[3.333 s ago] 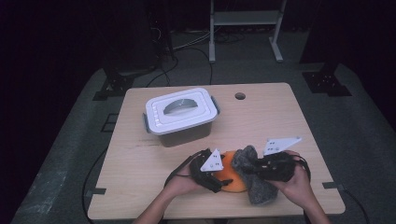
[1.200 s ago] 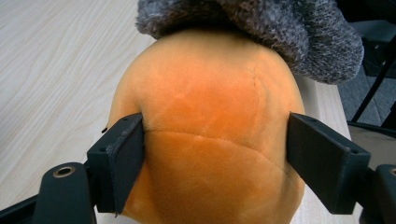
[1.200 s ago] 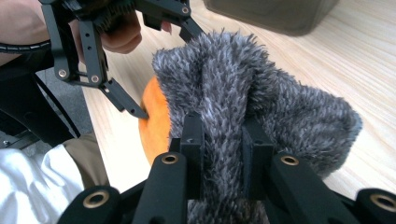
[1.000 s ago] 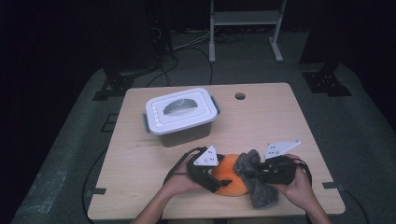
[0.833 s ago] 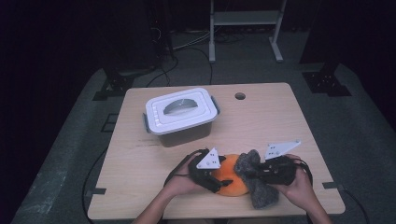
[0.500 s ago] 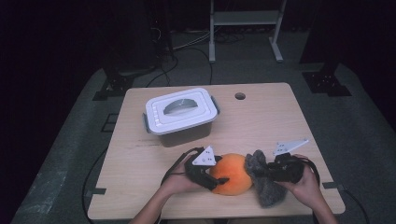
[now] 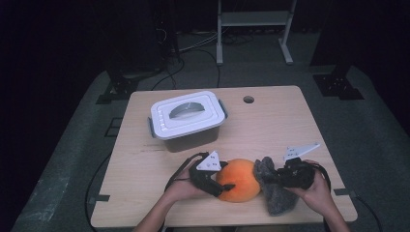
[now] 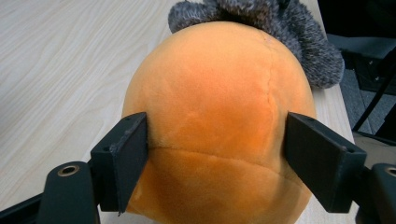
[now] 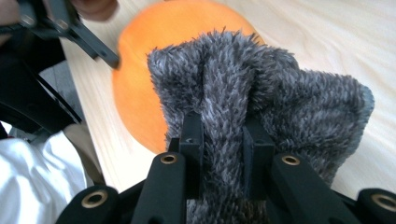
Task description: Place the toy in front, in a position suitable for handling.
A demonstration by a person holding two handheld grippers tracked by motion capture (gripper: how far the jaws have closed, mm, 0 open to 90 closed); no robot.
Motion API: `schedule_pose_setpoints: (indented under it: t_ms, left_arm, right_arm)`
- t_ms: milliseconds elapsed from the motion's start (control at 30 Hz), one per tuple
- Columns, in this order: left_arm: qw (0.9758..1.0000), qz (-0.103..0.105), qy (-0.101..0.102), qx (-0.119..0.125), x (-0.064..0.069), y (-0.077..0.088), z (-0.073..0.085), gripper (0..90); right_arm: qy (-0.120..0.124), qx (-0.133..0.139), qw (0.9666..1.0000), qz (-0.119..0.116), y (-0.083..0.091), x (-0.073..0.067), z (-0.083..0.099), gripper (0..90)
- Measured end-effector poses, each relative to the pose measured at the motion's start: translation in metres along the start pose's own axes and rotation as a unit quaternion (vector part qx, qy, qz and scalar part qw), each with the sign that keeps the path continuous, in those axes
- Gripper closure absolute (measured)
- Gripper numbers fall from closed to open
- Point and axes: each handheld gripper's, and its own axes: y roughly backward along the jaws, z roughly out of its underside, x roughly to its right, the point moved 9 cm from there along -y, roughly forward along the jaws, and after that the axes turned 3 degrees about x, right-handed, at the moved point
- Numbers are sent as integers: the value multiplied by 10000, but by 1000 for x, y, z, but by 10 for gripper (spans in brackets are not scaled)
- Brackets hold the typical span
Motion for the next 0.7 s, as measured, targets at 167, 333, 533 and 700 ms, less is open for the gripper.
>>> schedule_pose_setpoints:
  t_ms: [167, 333, 533, 700]
  left_arm:
    - [10000, 10, -35, -25, 2, -1, -1, 229]
    - [9996, 3, -280, -88, 10, -3, -5, 222]
    - [9996, 127, -254, -78, 12, -2, -10, 119]
    - [9998, 10, -78, -170, 6, -5, -9, 25]
  right_arm:
    - [-32, 64, 9999, 139, 6, 4, -1, 733]
    - [217, 423, 9989, 56, 11, -14, -26, 733]
    - [394, 36, 9992, -91, -8, -25, -17, 726]
    - [465, -139, 9986, -204, -6, -27, -8, 728]
